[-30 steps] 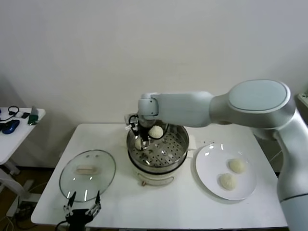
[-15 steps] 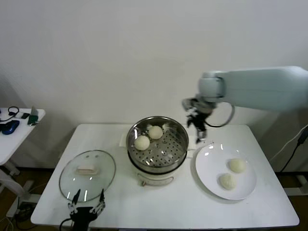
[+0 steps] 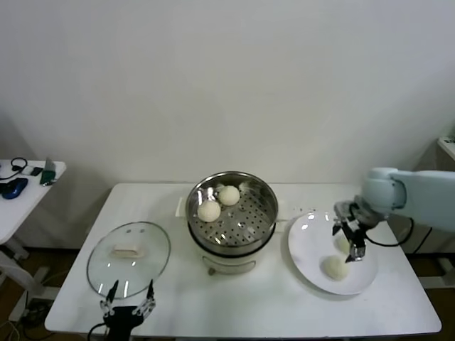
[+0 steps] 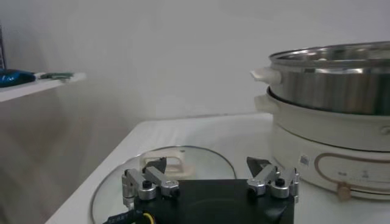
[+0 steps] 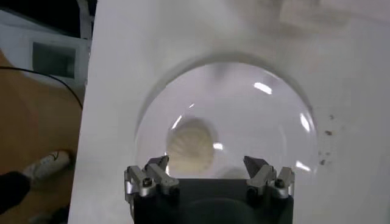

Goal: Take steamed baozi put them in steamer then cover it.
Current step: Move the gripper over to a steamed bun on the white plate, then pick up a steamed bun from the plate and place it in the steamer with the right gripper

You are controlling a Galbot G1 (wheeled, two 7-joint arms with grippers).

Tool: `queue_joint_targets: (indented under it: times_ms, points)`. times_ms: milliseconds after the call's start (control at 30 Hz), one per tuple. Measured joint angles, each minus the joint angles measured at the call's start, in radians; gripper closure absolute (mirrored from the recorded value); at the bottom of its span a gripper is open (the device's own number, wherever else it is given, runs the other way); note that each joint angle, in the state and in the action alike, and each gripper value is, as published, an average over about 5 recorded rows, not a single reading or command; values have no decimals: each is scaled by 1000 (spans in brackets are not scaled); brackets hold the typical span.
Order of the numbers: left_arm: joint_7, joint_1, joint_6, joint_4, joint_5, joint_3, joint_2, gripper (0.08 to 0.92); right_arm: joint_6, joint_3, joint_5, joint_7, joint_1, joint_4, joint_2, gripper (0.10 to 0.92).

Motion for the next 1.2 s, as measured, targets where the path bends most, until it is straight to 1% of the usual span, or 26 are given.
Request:
queue_joint_targets:
  times_ms: [233, 467, 700, 967, 1200]
  points:
    - [-1, -1, 0, 9, 0, -8, -1, 177, -16, 133, -77, 42, -188, -60, -25, 203]
    - [-2, -4, -1, 16, -1, -14, -2, 177, -29, 225, -108, 66, -311, -111, -19, 214]
    - [-3, -3, -1, 17, -2, -15, -2, 177, -32, 274, -125, 74, -364, -135, -13, 269]
    - [-6, 0, -1, 10, -1, -10, 0, 177, -10, 282, -137, 55, -356, -142, -1, 374]
    - [-7, 7, -1, 2, 1, -6, 1, 177, 47, 213, -102, -5, -231, -141, 29, 396]
